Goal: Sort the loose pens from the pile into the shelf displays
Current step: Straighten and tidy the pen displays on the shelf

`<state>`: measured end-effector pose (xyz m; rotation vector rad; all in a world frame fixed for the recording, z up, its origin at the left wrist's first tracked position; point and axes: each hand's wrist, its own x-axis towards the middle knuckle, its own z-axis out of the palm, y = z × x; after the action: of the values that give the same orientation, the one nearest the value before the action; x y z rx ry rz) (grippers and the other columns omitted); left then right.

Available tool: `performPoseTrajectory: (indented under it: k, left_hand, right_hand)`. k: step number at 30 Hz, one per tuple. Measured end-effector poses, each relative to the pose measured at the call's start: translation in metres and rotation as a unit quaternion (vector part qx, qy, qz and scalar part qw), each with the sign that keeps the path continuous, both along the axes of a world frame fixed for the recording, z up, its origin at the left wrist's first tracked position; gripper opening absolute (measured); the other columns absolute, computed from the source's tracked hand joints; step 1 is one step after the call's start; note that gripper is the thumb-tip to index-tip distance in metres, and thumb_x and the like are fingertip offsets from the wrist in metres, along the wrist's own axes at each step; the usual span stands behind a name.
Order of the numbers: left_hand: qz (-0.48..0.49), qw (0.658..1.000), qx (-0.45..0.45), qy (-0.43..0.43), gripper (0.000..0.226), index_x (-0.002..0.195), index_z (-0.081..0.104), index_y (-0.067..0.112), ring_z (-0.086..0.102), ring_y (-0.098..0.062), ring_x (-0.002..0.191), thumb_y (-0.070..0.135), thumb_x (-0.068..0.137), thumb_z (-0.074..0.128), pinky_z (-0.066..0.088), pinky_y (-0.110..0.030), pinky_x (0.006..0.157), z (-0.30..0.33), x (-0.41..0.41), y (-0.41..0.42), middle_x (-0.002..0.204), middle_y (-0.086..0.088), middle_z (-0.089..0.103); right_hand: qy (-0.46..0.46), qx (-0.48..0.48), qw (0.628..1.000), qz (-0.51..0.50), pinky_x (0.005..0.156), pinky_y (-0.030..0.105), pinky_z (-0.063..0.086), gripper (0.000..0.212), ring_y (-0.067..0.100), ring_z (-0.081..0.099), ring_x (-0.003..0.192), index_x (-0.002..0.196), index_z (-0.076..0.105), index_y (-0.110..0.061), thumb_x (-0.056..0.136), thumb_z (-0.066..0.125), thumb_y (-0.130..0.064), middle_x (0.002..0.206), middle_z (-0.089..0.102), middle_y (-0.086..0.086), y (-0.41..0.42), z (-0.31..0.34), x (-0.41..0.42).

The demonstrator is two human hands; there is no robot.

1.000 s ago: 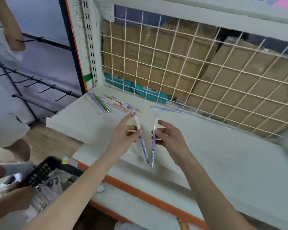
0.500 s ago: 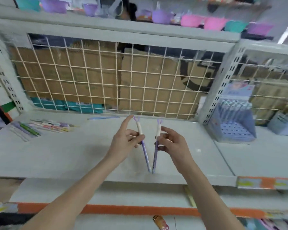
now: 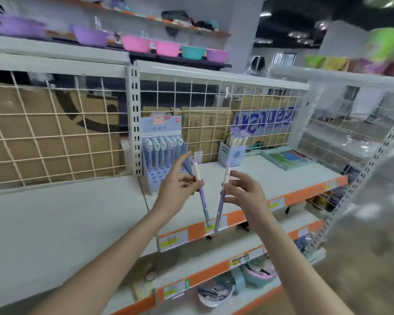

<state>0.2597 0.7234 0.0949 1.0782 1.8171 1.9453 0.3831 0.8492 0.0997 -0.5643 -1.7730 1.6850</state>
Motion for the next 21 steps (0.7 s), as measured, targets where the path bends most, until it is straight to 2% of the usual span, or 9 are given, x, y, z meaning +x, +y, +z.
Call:
performPoseTrajectory:
  k: [4, 8, 14, 18, 21]
  left_hand:
    - [-0.018, 1.0, -0.014, 0.016, 0.069, 0.131, 0.033, 0.042, 0.068, -0.013, 0.073, 0.008, 0.082, 0.069, 0.056, -0.025, 0.073, 0.002, 0.022, 0.051, 0.082, -0.005, 0.069]
    - [-0.039, 0.998, -0.038, 0.027, 0.067, 0.122, 0.032, 0.049, 0.067, -0.012, 0.072, 0.009, 0.083, 0.068, 0.056, -0.026, 0.072, -0.002, 0.033, 0.082, 0.083, -0.004, 0.068]
    - [-0.03, 0.997, -0.051, 0.039, 0.066, 0.129, 0.033, 0.039, 0.068, -0.013, 0.072, 0.009, 0.082, 0.069, 0.052, -0.018, 0.065, -0.007, 0.029, 0.112, 0.098, -0.001, 0.061]
    - [-0.022, 0.998, -0.051, 0.038, 0.065, 0.125, 0.035, 0.042, 0.069, -0.011, 0.071, 0.009, 0.081, 0.07, 0.052, -0.021, 0.07, -0.016, 0.015, 0.133, 0.096, 0.003, 0.06]
    - [-0.008, 0.999, -0.043, 0.022, 0.059, 0.122, 0.038, 0.038, 0.068, -0.012, 0.068, 0.008, 0.082, 0.069, 0.053, -0.018, 0.065, -0.021, 0.001, 0.151, 0.091, 0.004, 0.061]
  right_hand:
    - [0.004, -0.001, 1.0, -0.029, 0.062, 0.028, 0.055, 0.033, 0.024, 0.063, 0.074, 0.119, 0.057, -0.006, 0.087, 0.059, 0.001, 0.084, 0.059, 0.015, 0.047, 0.002, 0.033]
    - [0.023, -0.024, 0.998, -0.05, 0.063, 0.029, 0.057, 0.03, 0.023, 0.064, 0.074, 0.115, 0.057, -0.008, 0.087, 0.059, 0.001, 0.082, 0.059, 0.013, 0.073, -0.004, 0.049]
    - [0.018, -0.048, 0.998, -0.045, 0.069, 0.034, 0.059, 0.031, 0.028, 0.064, 0.079, 0.117, 0.058, -0.008, 0.087, 0.059, 0.001, 0.084, 0.058, 0.013, 0.094, -0.019, 0.043]
    - [0.006, -0.05, 0.998, -0.045, 0.07, 0.034, 0.059, 0.03, 0.028, 0.063, 0.079, 0.114, 0.059, -0.009, 0.086, 0.059, 0.002, 0.082, 0.057, 0.013, 0.113, -0.025, 0.027]
    - [-0.013, -0.039, 0.998, -0.039, 0.071, 0.036, 0.059, 0.03, 0.026, 0.063, 0.077, 0.114, 0.06, -0.007, 0.086, 0.059, 0.002, 0.082, 0.057, 0.014, 0.133, -0.028, 0.01]
